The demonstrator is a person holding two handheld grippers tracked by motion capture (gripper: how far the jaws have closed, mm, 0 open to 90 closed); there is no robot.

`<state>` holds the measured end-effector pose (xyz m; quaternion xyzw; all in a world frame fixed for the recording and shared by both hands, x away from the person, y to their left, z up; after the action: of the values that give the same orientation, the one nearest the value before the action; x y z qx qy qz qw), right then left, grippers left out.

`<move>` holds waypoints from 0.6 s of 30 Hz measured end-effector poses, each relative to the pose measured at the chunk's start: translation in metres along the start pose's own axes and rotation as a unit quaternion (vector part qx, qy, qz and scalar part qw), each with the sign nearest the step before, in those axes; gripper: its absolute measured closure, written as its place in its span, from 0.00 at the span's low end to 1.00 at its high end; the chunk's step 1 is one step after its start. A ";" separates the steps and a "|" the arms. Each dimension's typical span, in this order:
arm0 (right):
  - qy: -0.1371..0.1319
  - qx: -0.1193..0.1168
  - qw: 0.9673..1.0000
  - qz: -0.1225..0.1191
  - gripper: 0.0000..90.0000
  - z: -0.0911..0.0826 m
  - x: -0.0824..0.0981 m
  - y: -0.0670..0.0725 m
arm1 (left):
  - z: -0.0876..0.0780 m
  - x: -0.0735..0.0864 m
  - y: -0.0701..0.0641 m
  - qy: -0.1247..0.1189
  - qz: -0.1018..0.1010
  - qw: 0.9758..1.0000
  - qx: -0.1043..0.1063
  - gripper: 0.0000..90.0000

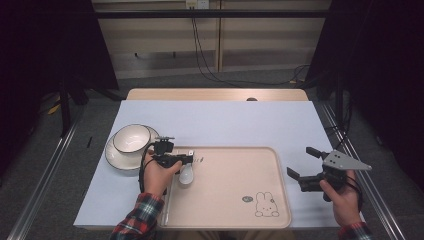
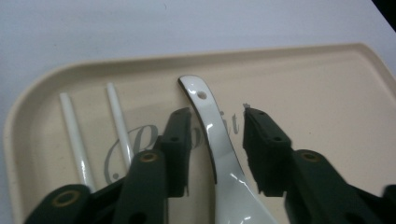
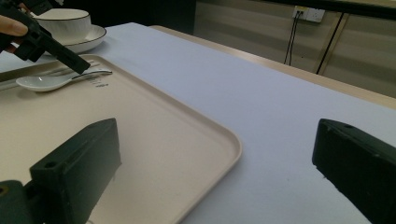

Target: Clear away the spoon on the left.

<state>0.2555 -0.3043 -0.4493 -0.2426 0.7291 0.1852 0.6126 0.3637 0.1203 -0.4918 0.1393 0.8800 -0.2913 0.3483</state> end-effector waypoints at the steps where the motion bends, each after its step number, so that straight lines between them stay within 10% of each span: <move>1: 0.000 0.000 1.000 0.000 0.00 0.000 0.000 0.000 | -0.001 -0.001 0.000 -0.002 -0.001 1.000 0.001 0.69; 18: 0.004 -0.006 1.000 -0.004 0.00 0.007 0.000 0.000 | -0.035 -0.024 0.002 -0.039 0.021 0.999 -0.026 0.31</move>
<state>0.2612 -0.3002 -0.4508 -0.2495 0.7294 0.1860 0.6092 0.3632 0.1423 -0.4549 0.1374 0.8701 -0.2657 0.3917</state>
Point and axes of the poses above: each handheld gripper's, and its own axes: z roughly forward along the jaws, x roughly out of its underside, y roughly to its left, the point moved 3 cm from there along z, roughly forward along the jaws, and after that the axes turned 8 degrees about -y, right-handed, at the moved point
